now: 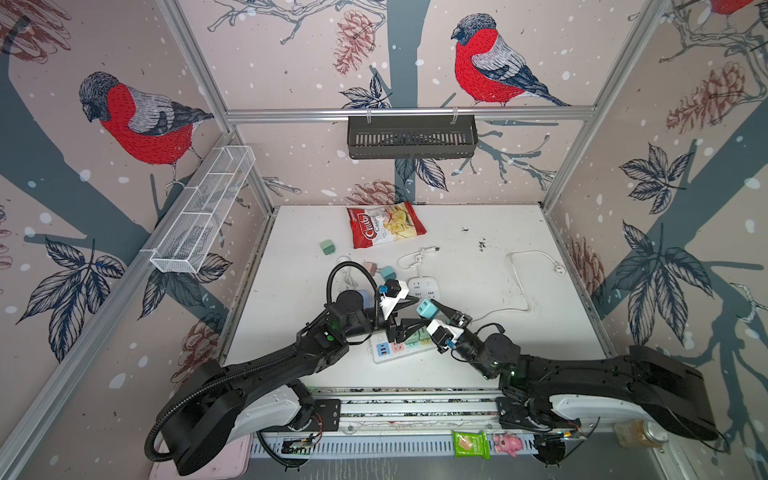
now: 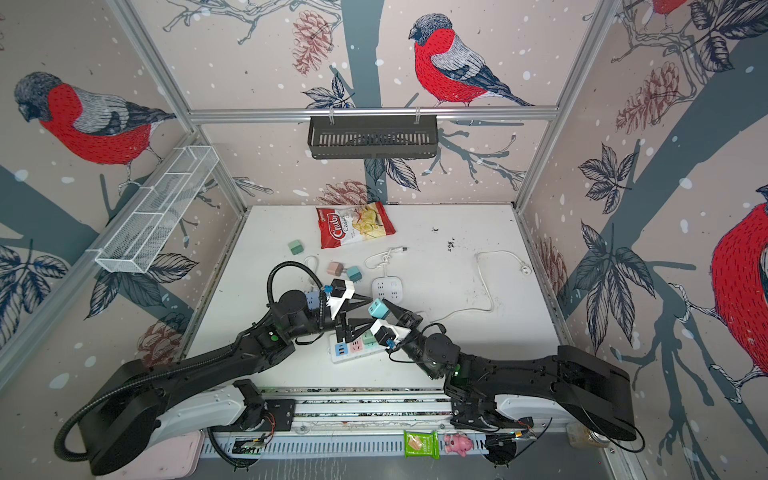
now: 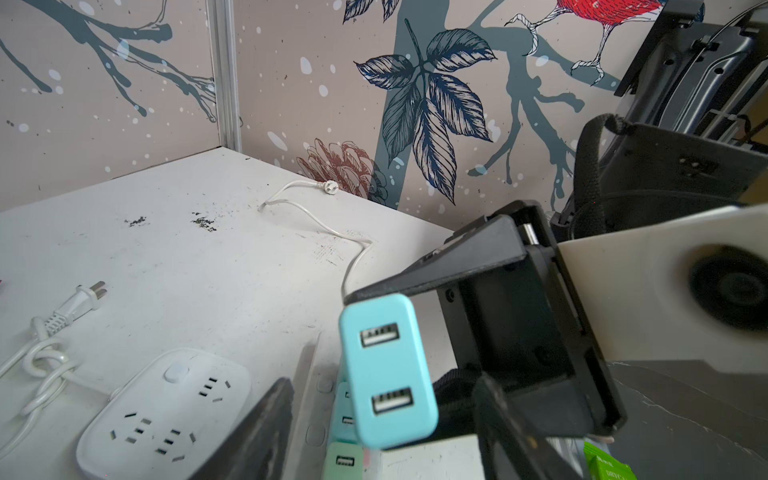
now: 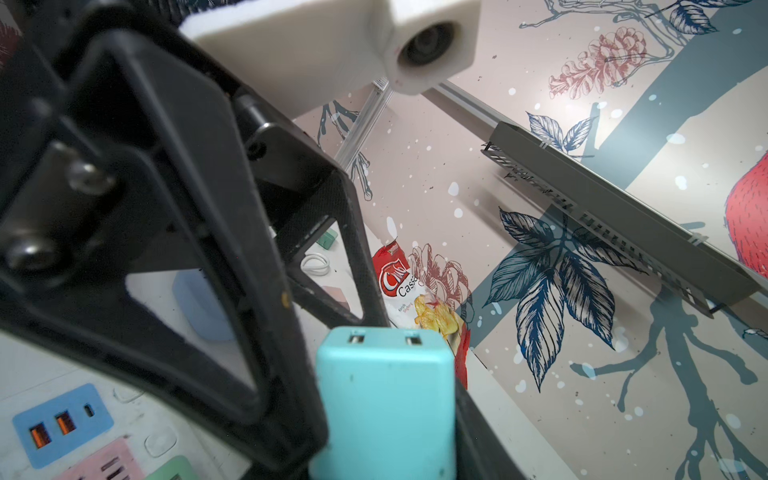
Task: Insert the plug
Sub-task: 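Close the left gripper on the teal adapter held by the right gripper, then open the right gripper and withdraw it while the left gripper carries the adapter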
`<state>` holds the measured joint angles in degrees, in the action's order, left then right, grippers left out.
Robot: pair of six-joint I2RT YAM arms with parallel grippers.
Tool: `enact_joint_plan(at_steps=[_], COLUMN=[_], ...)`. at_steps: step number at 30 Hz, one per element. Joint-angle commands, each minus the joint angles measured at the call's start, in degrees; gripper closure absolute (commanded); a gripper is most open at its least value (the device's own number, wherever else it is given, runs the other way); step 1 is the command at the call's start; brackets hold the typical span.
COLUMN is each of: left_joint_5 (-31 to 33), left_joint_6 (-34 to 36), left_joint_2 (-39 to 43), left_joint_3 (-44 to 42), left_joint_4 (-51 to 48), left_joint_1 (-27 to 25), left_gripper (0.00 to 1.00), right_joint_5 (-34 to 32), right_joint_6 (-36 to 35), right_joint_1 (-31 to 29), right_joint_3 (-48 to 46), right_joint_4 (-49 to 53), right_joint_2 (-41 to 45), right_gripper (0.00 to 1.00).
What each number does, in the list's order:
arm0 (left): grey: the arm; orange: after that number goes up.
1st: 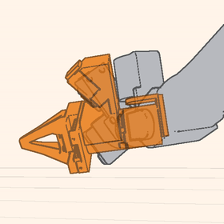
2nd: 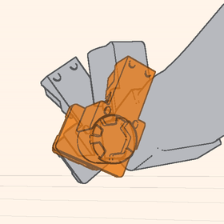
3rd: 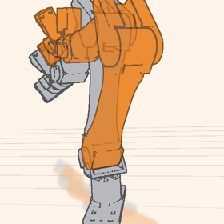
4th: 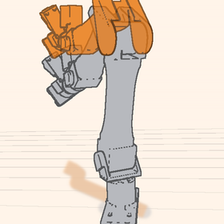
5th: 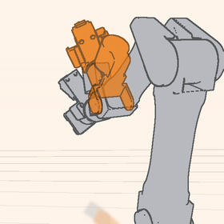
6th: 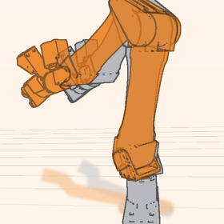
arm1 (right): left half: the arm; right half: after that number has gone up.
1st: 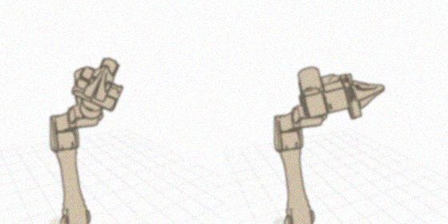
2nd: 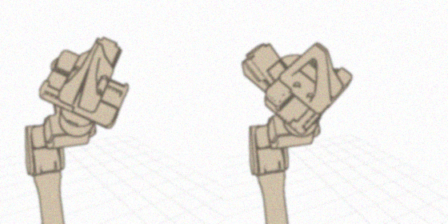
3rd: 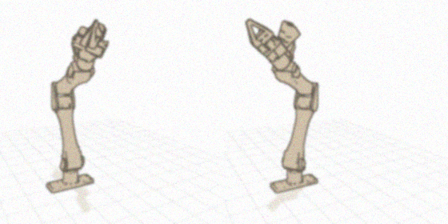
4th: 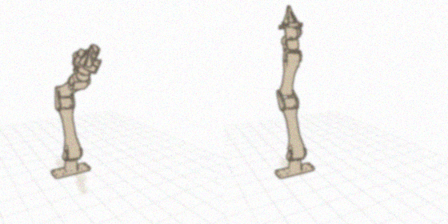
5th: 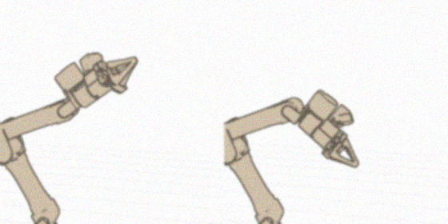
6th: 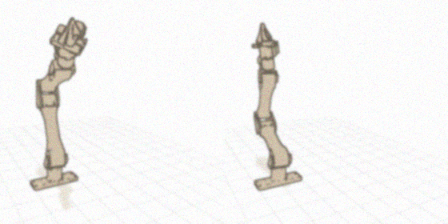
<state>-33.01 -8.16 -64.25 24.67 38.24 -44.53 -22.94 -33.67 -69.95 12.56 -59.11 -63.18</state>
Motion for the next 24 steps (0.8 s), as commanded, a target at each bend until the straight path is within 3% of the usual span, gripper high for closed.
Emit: enact_joint_plan(at_steps=[1, 24], left_joint_5=[-1.5, -3.4], left_joint_6=[0.5, 0.8], left_joint_2=[-0.7, -3.3], left_joint_3=[1.2, 3.0], left_joint_4=[-0.1, -1.5], left_joint_1=[-0.1, -0.6], left_gripper=[0.37, 0.54], right_joint_5=[-0.9, -2.9], right_joint_6=[-1.4, -2.5], right_joint_1=[-0.8, -2.8], right_joint_3=[-0.2, 0.3], right_joint_4=[-4.2, -7.1], right_joint_2=[0.3, -2.9], right_gripper=[0.99, 0.99])
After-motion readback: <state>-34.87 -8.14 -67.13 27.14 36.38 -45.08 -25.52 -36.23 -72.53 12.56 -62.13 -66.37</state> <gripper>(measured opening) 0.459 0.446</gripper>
